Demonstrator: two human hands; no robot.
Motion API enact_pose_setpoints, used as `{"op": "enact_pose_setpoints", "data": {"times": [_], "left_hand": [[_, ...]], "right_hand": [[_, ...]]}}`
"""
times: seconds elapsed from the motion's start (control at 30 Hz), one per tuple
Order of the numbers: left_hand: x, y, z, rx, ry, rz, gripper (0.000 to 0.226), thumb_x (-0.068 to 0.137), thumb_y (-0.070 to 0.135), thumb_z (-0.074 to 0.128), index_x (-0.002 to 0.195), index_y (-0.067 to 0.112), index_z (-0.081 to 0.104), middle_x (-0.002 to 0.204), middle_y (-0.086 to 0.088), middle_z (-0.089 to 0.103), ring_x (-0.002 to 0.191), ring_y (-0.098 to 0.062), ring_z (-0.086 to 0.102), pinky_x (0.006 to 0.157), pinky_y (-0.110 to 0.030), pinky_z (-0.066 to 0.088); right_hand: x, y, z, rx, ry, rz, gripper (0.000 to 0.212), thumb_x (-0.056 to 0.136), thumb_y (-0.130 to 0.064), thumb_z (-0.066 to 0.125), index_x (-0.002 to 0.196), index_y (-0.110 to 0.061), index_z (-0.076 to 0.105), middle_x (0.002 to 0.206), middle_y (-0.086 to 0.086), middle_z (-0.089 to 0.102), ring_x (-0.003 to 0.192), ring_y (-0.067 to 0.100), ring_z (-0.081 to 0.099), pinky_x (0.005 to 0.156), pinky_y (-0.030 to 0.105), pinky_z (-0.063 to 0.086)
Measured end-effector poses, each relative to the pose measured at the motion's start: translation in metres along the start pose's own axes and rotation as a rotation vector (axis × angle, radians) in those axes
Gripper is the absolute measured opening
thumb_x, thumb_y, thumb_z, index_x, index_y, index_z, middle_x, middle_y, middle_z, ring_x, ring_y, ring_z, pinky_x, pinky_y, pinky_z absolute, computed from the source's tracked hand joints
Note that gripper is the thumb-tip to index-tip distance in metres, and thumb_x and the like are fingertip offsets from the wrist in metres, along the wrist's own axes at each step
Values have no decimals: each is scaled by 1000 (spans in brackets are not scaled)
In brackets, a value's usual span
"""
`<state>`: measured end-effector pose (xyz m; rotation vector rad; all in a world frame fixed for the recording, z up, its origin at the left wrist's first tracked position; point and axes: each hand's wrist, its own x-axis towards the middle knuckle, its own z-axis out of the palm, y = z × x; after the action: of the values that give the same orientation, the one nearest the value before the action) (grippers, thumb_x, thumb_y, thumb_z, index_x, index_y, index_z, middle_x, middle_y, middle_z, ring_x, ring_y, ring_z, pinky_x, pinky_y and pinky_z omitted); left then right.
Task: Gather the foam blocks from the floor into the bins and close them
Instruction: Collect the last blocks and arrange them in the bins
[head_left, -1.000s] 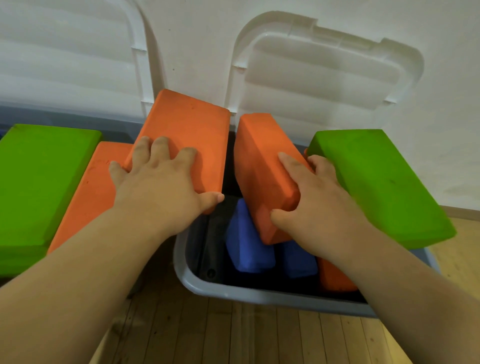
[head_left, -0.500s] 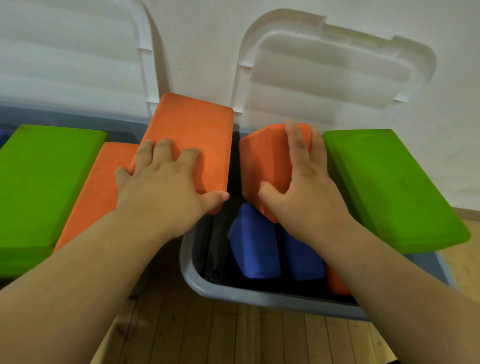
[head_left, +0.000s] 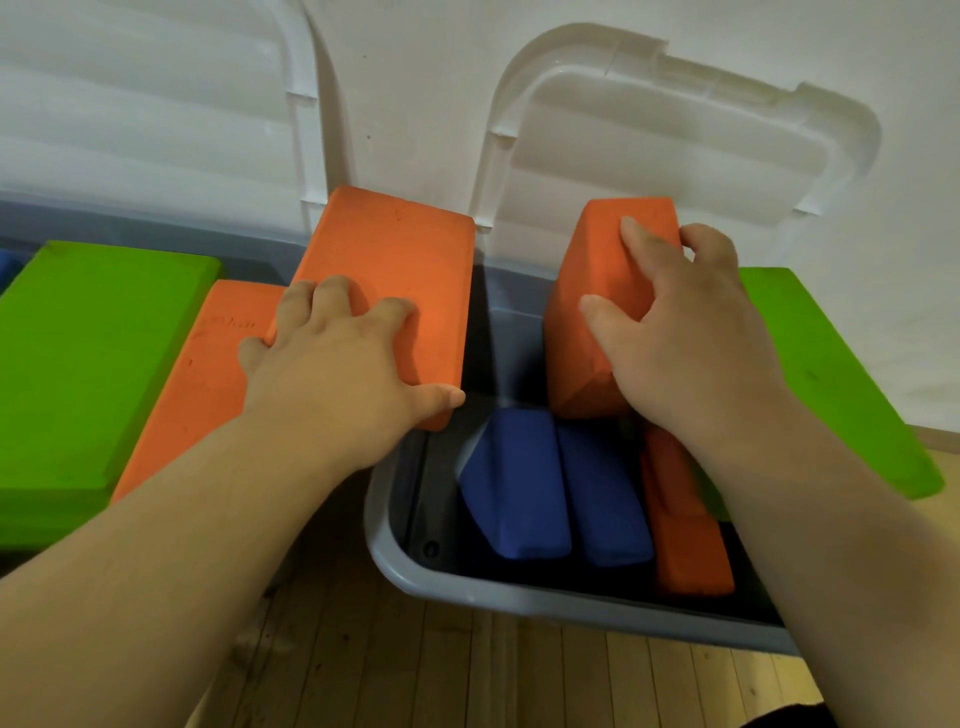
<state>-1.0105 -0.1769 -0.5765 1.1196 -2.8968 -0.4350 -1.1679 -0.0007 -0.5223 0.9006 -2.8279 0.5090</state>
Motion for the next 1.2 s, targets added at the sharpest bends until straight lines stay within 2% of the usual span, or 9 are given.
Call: {"op": "enact_pose_setpoints", "data": {"times": [0.17, 0.27, 0.37, 0.47, 0.6, 0.8, 0.97, 1.1, 1.2], "left_hand": [[-2, 3, -1, 28, 2, 6, 96, 71, 92, 52, 153, 50, 25, 162, -4, 16, 154, -33, 7, 113, -66, 30], [-3, 4, -2, 30, -1, 9, 97, 71, 92, 51, 154, 50, 23, 163, -4, 15, 155, -32, 6, 114, -66, 29], [-4, 3, -2, 31, -2, 10, 98, 71, 92, 51, 155, 49, 23, 164, -4, 15, 155, -31, 6, 114, -66, 29], [-4, 2, -2, 33, -1, 10, 98, 71, 92, 50, 155, 49, 22, 165, -4, 14, 155, -32, 6, 115, -65, 28], [-4, 2, -2, 38, -7, 12, 98, 72, 92, 49, 155, 49, 21, 165, -4, 13, 155, -32, 5, 115, -66, 28], [-3, 3, -3, 33, -5, 10, 98, 72, 92, 50, 156, 49, 22, 165, -4, 14, 155, -32, 6, 115, -65, 28], [-2, 0, -2, 27, -1, 13, 97, 72, 93, 49, 155, 50, 22, 165, -3, 14, 155, -31, 5, 115, -65, 28], [-2, -2, -3, 9, -7, 14, 99, 72, 93, 48, 156, 49, 21, 165, -3, 14, 155, -31, 7, 115, -64, 28], [-4, -2, -4, 9, -20, 1, 98, 71, 93, 49, 156, 51, 21, 165, -4, 9, 153, -38, 6, 118, -63, 25]], "right_hand": [[15, 6, 23, -54, -93, 87, 71, 99, -50, 54, 161, -31, 25, 166, 11, 11, 137, 38, 46, 110, 44, 40], [22, 3, 37, -105, -114, 71, 71, 100, -49, 50, 162, -27, 23, 166, 17, 13, 142, 42, 36, 116, 45, 32], [22, 0, 42, -250, -4, 21, 65, 97, -50, 52, 155, -24, 38, 161, 15, 25, 137, 43, 33, 114, 46, 31], [24, 4, 42, -268, 110, -56, 48, 95, -48, 58, 134, -21, 62, 141, 11, 48, 123, 40, 44, 103, 44, 39], [31, 17, 50, -339, 63, -71, 40, 96, -48, 56, 119, -18, 68, 122, 12, 64, 112, 41, 56, 96, 45, 45], [21, 17, 78, -409, -64, -52, 33, 94, -29, 57, 121, -10, 58, 129, 19, 52, 116, 42, 46, 94, 46, 42], [19, 17, 90, -453, -149, -91, 37, 101, -36, 55, 121, -5, 62, 126, 23, 55, 109, 42, 52, 94, 46, 39], [9, 15, 86, -565, -272, -143, 35, 106, -26, 45, 128, -6, 63, 134, 17, 53, 118, 38, 49, 96, 42, 38], [4, 16, 95, -436, -318, -53, 45, 99, -28, 50, 139, -6, 52, 137, 20, 49, 123, 39, 45, 106, 43, 35]]}}
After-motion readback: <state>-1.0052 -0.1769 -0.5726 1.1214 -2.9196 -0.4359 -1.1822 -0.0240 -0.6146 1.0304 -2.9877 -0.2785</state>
